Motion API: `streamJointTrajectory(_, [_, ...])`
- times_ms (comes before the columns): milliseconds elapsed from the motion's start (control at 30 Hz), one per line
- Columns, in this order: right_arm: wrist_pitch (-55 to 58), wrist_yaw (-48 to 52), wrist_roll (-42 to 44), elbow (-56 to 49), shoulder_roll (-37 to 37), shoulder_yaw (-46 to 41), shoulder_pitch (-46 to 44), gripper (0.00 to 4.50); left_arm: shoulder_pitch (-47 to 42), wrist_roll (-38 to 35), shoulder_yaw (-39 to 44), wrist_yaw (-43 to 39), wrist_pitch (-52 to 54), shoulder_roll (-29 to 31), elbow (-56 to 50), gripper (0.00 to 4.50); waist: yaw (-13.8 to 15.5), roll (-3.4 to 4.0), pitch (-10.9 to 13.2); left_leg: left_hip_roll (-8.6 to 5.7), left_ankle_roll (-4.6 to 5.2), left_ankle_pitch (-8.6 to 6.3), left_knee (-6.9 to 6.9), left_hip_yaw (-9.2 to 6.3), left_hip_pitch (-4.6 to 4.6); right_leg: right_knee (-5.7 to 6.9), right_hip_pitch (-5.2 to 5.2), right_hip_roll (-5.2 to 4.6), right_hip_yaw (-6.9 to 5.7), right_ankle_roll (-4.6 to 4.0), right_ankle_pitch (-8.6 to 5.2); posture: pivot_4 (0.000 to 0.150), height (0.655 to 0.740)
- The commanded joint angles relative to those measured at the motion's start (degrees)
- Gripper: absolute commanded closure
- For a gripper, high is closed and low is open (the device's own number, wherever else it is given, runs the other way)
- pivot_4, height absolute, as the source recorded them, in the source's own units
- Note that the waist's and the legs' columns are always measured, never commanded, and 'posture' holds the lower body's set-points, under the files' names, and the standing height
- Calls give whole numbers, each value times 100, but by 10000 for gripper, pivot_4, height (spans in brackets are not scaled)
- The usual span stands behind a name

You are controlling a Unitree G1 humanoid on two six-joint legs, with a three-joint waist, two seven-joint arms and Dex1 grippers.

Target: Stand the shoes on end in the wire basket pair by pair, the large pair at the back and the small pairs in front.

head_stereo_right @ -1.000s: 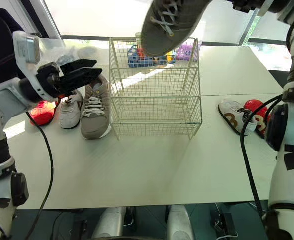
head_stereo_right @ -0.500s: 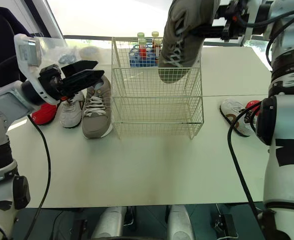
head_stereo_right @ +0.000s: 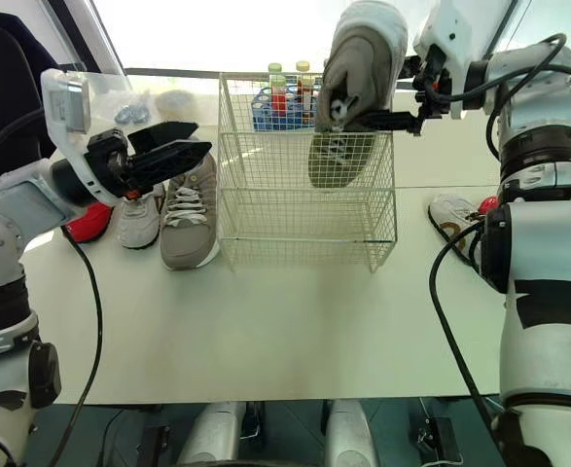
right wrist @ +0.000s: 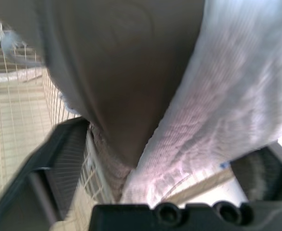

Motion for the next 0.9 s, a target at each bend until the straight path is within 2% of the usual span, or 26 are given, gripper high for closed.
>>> streamJointTrajectory(33, [-208,7,-14,-307,-127,-160,-115,1183,-87,-31,56,18,-111,33,-194,0,-6,0,0,0,0,0,-1,0,2,2,0,1,0,0,0,1500,7400])
streamJointTrajectory(367, [-391,-240,-16,-1443,-695,-341,328,1183,-88,301,93,14,-185,321,-79,0,12,0,0,0,-1,1,0,-3,2,5,0,1,0,0,0,1500,7400])
streamJointTrajectory(567, [-14,-228,194,-2461,-1328,-609,1060,1183,-245,1319,-88,193,-607,707,653,0,12,0,0,0,-2,0,0,-2,9,4,4,1,0,-1,-1,1500,7400])
streamJointTrajectory(667, [654,-128,675,-3582,-1389,-867,1608,1183,-444,1845,-232,314,-844,806,1171,0,15,0,0,0,-1,0,0,-2,12,5,7,1,-1,-1,-1,1500,7400])
streamJointTrajectory(800, [2507,-388,2097,-6641,-1105,-1256,2711,1183,-1204,2936,-795,748,-1229,688,2529,0,34,-1,-1,1,-3,2,2,-7,14,19,4,1,-2,0,0,1500,7400])
streamJointTrajectory(900, [3299,-865,2663,-7797,-886,-1388,3073,1183,-1661,3536,-1123,831,-1625,458,3490,0,52,-2,-1,1,2,0,9,-13,14,49,-1,1,-4,0,-2,1500,7400])
